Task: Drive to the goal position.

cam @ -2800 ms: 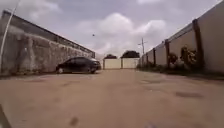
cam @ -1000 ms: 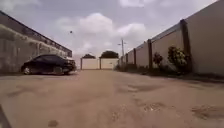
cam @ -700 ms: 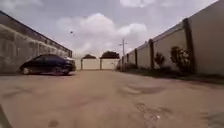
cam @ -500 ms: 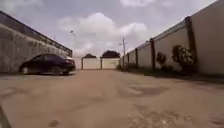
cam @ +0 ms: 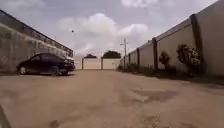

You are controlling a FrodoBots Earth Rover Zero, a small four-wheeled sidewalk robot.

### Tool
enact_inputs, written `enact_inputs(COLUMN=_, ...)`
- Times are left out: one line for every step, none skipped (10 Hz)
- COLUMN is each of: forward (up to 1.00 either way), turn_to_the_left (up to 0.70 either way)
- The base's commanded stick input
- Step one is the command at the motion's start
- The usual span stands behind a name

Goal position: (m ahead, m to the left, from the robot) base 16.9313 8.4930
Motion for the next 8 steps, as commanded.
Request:
enact_inputs(forward=0.70, turn_to_the_left=0.00)
enact_inputs(forward=0.70, turn_to_the_left=0.00)
enact_inputs(forward=0.70, turn_to_the_left=0.00)
enact_inputs(forward=0.70, turn_to_the_left=0.00)
enact_inputs(forward=0.70, turn_to_the_left=0.00)
enact_inputs(forward=0.70, turn_to_the_left=0.00)
enact_inputs(forward=0.70, turn_to_the_left=0.00)
enact_inputs(forward=0.70, turn_to_the_left=0.00)
